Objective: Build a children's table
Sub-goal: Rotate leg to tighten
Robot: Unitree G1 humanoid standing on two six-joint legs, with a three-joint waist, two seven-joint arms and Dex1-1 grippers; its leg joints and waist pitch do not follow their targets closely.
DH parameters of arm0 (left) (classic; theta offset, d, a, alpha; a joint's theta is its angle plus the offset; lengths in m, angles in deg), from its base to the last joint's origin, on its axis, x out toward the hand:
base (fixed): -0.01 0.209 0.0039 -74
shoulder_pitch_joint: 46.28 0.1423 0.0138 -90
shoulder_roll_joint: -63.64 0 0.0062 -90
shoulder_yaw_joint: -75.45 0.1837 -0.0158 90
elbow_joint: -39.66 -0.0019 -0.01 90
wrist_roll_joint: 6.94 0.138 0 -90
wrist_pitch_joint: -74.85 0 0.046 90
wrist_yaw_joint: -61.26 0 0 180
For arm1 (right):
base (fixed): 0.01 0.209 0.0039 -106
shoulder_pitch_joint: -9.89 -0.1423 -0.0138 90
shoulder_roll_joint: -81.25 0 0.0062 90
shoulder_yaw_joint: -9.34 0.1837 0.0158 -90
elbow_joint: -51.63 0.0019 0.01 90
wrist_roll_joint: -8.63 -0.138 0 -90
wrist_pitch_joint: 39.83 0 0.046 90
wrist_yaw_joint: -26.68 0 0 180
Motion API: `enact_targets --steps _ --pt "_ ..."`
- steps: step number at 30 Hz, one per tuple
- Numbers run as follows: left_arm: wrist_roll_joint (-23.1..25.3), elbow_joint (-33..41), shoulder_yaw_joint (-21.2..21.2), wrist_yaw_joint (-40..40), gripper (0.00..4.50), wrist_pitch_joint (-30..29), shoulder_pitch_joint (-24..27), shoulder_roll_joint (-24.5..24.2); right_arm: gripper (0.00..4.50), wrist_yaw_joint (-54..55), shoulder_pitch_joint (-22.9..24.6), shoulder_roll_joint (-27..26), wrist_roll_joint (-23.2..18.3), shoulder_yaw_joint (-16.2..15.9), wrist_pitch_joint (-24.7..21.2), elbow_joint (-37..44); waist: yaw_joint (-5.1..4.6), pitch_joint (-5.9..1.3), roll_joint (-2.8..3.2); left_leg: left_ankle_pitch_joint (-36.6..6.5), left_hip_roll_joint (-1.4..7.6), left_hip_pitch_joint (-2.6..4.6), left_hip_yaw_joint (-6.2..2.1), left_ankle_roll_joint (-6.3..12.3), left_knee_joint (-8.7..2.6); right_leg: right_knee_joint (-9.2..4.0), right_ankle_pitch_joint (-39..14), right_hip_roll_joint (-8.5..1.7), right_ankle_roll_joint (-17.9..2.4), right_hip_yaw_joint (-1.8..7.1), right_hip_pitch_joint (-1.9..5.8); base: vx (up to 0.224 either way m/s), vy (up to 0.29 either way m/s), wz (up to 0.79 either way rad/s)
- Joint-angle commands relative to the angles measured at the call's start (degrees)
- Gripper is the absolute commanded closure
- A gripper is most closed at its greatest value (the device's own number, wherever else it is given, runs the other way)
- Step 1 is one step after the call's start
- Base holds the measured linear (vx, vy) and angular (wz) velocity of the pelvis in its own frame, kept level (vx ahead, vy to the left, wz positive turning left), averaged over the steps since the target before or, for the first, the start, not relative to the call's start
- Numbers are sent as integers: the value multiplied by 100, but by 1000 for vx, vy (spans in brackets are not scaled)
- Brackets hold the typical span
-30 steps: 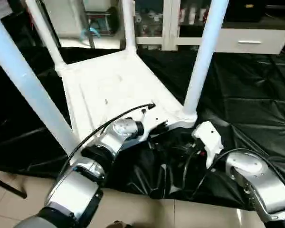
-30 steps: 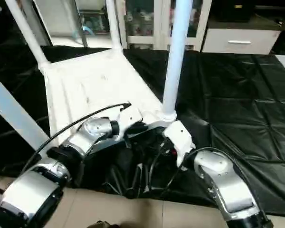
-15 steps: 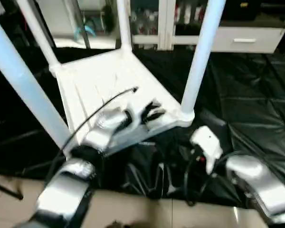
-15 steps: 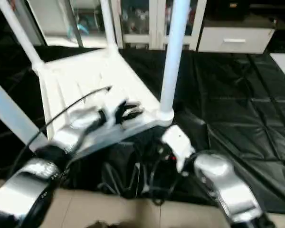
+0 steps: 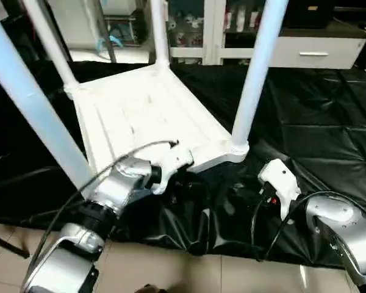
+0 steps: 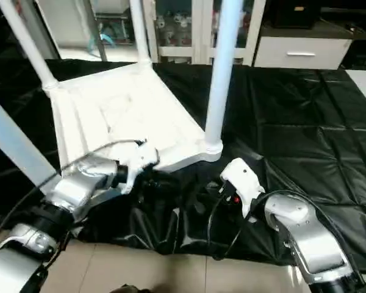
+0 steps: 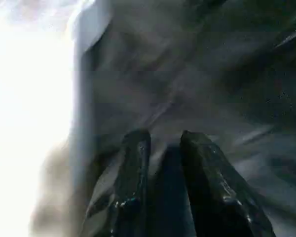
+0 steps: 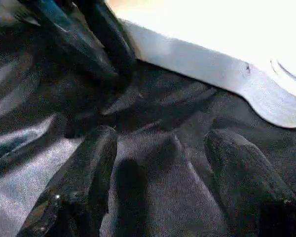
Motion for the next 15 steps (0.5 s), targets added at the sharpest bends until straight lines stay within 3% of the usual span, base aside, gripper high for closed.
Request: enact_targets --steps 1,7,11,13,14,15 --pt "315 -226 59 -577 320 -11 -154 -51 141 -54 -22 24 23 2 40 25 -3 -366 -161 -1506 308 161 -176 243 -445 -360 -1646 -199 -1089 128 205 0 0 0" --pt "616 -655 101 -1635 320 148 -483 199 141 -35 -48 39 53 11 57 -24 -23 -345 -175 -1901 290 173 -200 96 -452 -412 -2190 -171 -916 115 177 0 0 0" --pt "779 -1028 -159 -3021 320 829 -798 729 141 -8 -68 54 68 30 67 -68 0 -362 -213 -1828 292 168 -199 156 -431 -433 -2125 -178 -902 109 185 0 0 0" --pt "812 -1054 -150 -3101 320 854 -815 741 141 -6 -69 53 71 29 68 -72 16 -367 -204 -1703 295 135 -214 218 -430 -403 -1964 -176 -928 97 195 0 0 0" --pt "1071 -1284 -79 -3770 320 1053 -964 860 141 20 -82 41 101 14 81 -109 7 -367 -227 -1704 285 118 -214 243 -423 -399 -1922 -155 -907 92 196 0 0 0" --pt "1071 -1284 -79 -3770 320 1053 -964 860 141 20 -82 41 101 14 81 -109 -4 -376 -228 -1638 273 101 -220 273 -414 -376 -1823 -157 -878 87 222 0 0 0"
